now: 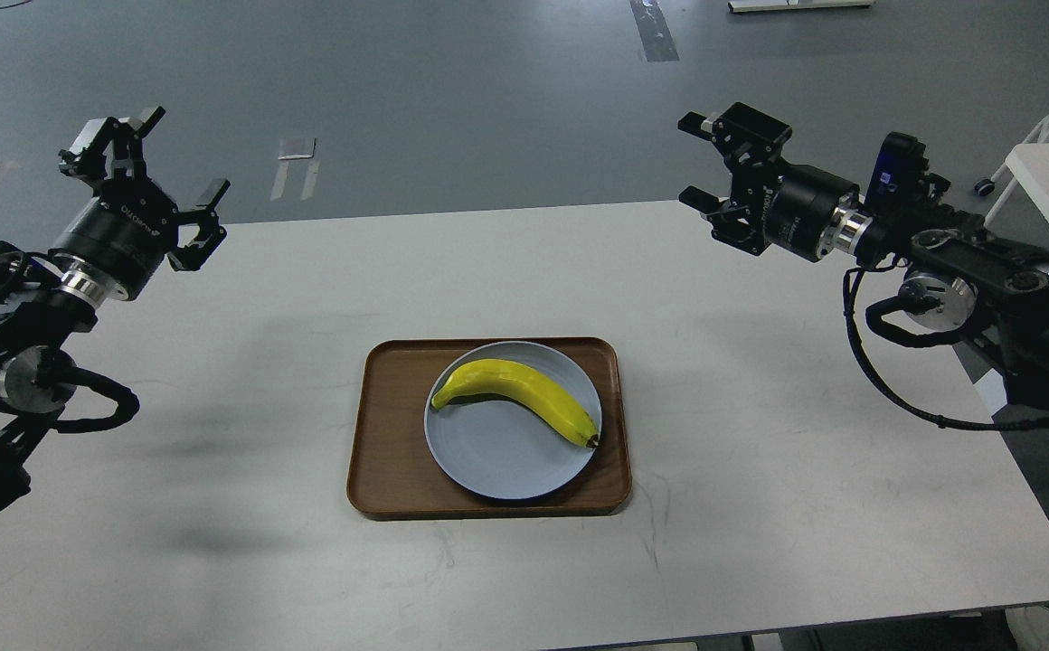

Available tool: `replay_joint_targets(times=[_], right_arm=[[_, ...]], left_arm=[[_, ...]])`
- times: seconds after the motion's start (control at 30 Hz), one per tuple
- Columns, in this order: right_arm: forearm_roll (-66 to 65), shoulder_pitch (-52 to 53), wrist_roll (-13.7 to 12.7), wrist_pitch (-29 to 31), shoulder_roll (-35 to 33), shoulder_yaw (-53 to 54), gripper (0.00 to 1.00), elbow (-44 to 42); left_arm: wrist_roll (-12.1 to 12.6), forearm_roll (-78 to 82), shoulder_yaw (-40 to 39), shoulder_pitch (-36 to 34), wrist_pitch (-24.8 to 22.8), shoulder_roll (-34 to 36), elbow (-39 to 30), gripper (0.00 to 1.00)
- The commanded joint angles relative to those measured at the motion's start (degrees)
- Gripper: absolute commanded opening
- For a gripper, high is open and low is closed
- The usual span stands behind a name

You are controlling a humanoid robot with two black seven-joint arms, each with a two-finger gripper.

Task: Place banana on plate with both arms
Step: 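Release the banana onto the plate and raise the right gripper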

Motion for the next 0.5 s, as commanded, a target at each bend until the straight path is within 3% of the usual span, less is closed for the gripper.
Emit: replay_joint_targets(times=[0.0,0.2,0.47], right_arm=[[4.6,-6.3,0.0,-0.1,-0.6,5.8,0.99,0.1],[5.2,-12.6,0.0,-0.2,1.2,13.4,0.99,0.2],[5.2,-14.6,0.0,0.0,3.0,14.6,1.0,0.3]], left_arm=[[0.0,0.1,0.1,0.4,0.0,-2.0,0.1,0.98],[0.0,0.4,0.1,1.4,0.0,-4.4,0.5,0.98],[0.0,0.3,0.0,1.3,0.0,-6.2,0.8,0.98]])
